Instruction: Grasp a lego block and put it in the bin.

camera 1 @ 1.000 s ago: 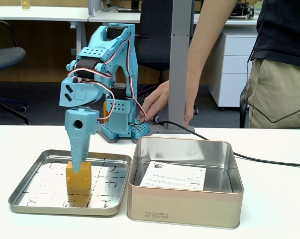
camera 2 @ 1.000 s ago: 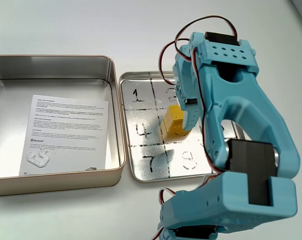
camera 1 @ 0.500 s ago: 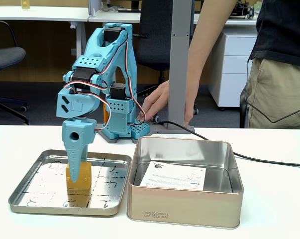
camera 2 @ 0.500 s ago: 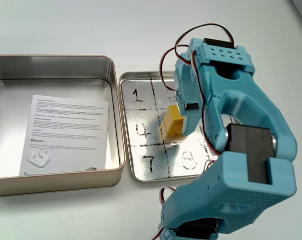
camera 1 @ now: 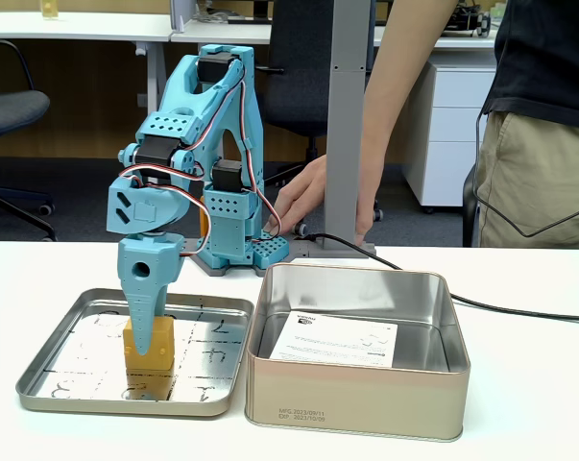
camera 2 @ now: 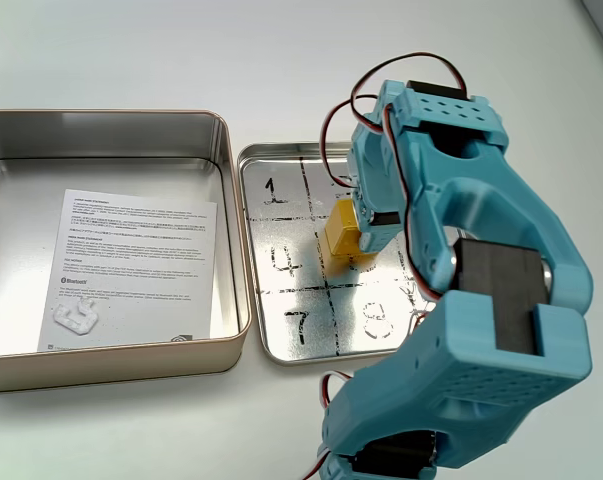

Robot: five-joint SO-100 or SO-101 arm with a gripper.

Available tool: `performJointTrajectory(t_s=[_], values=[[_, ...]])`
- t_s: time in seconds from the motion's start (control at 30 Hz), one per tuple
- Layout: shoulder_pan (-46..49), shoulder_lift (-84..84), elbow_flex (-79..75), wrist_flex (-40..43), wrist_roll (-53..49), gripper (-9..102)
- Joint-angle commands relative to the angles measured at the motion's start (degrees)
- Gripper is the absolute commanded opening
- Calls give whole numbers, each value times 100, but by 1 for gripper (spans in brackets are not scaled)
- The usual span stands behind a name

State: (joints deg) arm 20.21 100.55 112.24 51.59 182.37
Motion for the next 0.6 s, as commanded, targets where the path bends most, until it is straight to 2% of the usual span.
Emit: performJointTrajectory(t_s=[0.0, 0.1, 0.3, 0.57], values=[[132, 211, -70, 185, 1230, 6], [158, 299, -44, 272, 1222, 1], [167, 580, -26, 422, 1213, 0], [-229, 1441, -1318, 1661, 1222, 0]])
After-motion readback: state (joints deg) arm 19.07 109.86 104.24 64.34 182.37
